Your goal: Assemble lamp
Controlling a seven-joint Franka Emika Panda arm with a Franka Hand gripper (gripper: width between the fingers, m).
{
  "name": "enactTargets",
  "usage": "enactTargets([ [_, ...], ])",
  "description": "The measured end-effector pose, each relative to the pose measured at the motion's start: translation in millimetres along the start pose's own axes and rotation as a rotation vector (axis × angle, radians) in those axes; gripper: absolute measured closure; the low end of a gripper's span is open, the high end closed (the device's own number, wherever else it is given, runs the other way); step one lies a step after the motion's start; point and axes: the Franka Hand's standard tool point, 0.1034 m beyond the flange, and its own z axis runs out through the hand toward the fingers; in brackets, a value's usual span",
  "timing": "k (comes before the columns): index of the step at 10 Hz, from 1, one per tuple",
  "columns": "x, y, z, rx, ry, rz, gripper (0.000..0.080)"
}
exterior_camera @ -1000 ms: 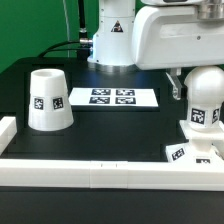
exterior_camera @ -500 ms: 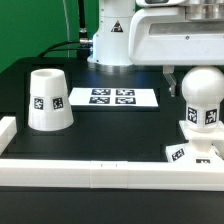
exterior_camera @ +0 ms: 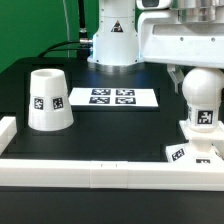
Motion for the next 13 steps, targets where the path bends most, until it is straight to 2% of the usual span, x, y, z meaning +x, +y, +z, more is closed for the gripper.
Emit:
enactTargets([
  [3, 2.7, 1.0, -0.6, 0.020, -0.030, 0.142, 0.0221],
  [5, 0.8, 0.5, 0.4, 0.019, -0.031, 0.120, 0.0221],
  [6, 1.0, 0.9, 0.5, 0.019, -0.031, 0.073, 0.0130],
  [7, 1.4, 2.5, 0.8, 0.015, -0.034, 0.018, 0.0106],
  [9, -1.4, 4.1, -1.8, -0.028, -0.047, -0.284, 0.0101],
  [13, -0.5, 2.8, -2.1, -0.021, -0.052, -0.586, 0.0101],
])
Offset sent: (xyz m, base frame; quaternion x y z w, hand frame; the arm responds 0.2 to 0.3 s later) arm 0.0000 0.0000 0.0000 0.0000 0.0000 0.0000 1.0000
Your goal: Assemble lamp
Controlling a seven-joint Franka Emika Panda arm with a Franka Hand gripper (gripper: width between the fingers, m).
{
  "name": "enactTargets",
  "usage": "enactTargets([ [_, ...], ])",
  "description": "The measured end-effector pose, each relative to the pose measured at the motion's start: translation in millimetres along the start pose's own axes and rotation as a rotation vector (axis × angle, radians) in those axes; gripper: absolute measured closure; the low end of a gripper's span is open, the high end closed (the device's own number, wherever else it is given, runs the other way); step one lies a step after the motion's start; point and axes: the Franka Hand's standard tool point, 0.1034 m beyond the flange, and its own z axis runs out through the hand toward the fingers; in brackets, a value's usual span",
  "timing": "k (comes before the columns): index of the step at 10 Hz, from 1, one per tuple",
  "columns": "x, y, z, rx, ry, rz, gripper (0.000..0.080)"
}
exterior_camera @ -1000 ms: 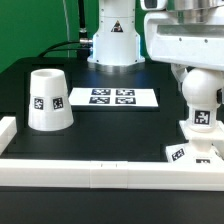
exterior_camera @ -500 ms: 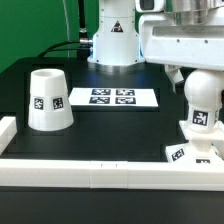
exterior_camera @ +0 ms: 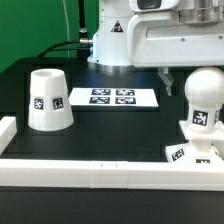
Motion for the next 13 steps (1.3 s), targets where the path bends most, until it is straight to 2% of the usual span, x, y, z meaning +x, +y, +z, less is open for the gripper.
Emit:
enactTargets([
  [2, 0.0, 0.2, 0.2, 0.000, 0.000, -0.107, 0.0101],
  [3, -0.1, 0.2, 0.2, -0.009, 0.002, -0.208, 0.0101],
  [6, -1.4, -3.6, -0.4, -0.064, 0.007, -0.542, 0.0101],
  [13, -0.2, 0.3, 0.8, -0.076, -0.011, -1.012, 0.0101],
])
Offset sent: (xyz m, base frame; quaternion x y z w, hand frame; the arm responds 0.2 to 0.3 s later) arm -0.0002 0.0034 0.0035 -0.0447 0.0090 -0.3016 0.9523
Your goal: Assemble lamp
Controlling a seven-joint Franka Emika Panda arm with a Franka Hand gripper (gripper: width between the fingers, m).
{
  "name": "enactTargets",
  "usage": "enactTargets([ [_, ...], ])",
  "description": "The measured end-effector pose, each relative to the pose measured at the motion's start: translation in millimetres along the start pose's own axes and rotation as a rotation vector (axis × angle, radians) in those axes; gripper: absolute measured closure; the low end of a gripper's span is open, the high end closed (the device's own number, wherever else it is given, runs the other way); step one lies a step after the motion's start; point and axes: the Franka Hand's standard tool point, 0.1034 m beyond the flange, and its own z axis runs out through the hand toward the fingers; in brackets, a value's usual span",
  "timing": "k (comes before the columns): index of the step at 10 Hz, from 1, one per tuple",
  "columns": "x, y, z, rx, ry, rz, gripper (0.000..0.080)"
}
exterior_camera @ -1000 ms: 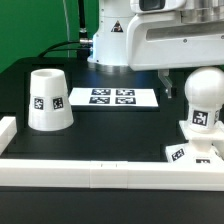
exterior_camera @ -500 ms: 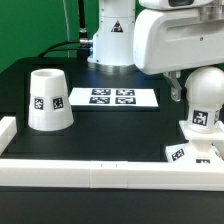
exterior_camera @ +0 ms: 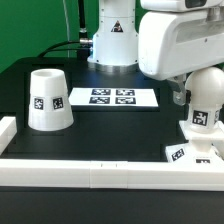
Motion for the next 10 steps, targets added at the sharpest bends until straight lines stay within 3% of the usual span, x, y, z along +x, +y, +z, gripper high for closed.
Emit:
enactTargets([
  [2, 0.8, -1.6, 0.3, -0.023, -0.020, -0.251, 0.0101],
  [10, 6.1, -4.4, 1.4, -0.047, -0.067, -0.861, 0.0101],
])
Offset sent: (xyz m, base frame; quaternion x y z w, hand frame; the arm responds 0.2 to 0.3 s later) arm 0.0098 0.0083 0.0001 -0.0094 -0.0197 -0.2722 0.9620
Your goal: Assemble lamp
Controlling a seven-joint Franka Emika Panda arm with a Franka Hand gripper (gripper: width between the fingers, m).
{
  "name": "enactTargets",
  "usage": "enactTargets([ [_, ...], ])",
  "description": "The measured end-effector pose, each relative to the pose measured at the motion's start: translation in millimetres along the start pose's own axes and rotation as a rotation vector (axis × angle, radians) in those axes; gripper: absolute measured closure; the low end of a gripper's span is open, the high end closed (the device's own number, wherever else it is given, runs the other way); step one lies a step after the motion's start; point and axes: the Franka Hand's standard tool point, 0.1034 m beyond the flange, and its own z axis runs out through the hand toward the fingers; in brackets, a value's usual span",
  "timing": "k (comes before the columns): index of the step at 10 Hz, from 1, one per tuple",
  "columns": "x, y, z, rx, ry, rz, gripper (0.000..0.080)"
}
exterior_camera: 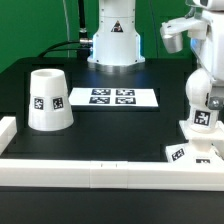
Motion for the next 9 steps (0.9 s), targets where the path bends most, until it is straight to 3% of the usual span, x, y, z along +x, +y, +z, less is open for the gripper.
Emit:
enactTargets([
  [5, -5.9, 1.1, 0.4, -0.004, -0.022, -0.245, 0.0101],
  [6, -8.6, 1.5, 0.5, -0.003, -0.027, -0.266, 0.0213],
  [9, -9.7, 1.7, 0.5, -0.003, -0.028, -0.256, 0.0224],
])
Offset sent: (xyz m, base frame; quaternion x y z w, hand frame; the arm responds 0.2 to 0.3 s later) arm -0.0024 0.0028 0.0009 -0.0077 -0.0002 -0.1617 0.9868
